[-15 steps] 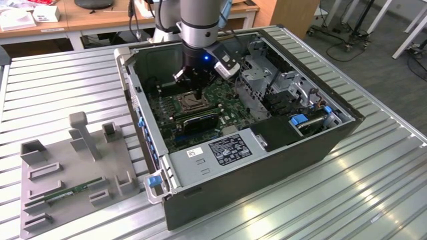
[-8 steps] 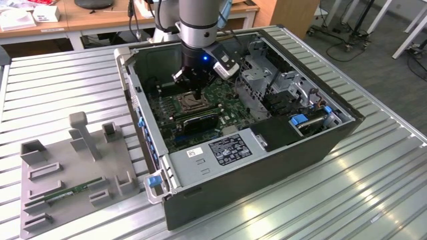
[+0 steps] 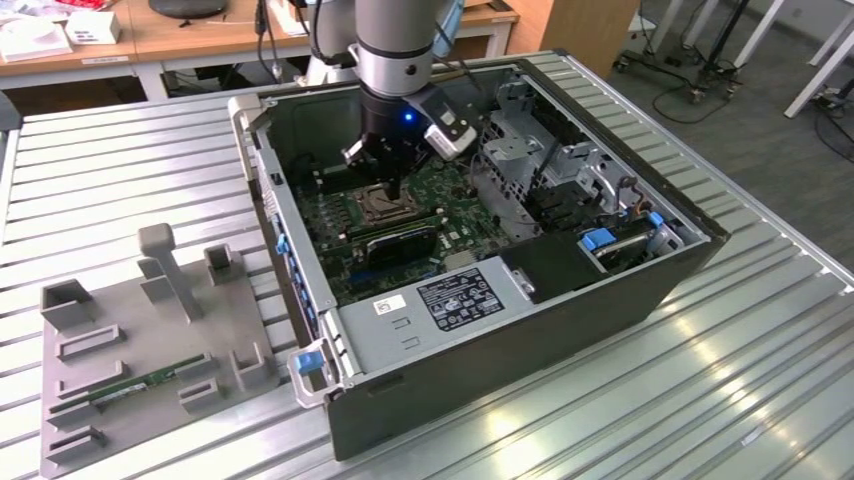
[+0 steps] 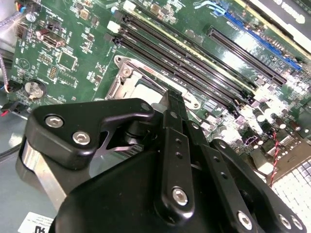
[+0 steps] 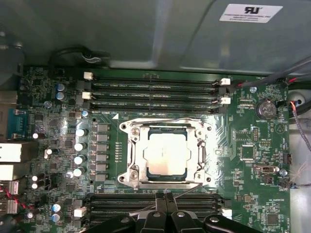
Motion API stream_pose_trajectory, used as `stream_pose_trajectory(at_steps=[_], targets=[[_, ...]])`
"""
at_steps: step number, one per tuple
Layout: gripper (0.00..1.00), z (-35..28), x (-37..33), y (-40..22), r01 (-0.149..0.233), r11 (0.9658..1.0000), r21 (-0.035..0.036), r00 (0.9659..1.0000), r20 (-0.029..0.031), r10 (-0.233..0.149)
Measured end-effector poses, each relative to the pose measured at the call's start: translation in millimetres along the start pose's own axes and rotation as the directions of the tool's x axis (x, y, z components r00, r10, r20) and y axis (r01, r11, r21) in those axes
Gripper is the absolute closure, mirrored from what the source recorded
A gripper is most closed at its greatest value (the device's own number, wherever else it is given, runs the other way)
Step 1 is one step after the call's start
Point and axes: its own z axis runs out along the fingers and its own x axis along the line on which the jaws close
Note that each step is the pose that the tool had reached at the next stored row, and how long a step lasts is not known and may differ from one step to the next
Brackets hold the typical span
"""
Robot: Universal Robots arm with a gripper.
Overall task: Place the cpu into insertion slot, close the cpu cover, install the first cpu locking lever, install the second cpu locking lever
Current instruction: 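Install the second cpu locking lever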
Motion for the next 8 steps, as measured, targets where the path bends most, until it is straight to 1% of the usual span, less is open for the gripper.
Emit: stream_pose_trajectory(at_steps=[8], targets=[[0.89, 0.1, 9.7, 0.1, 0.000, 1.0000, -0.0001, 1.0000, 0.0001, 0.000]])
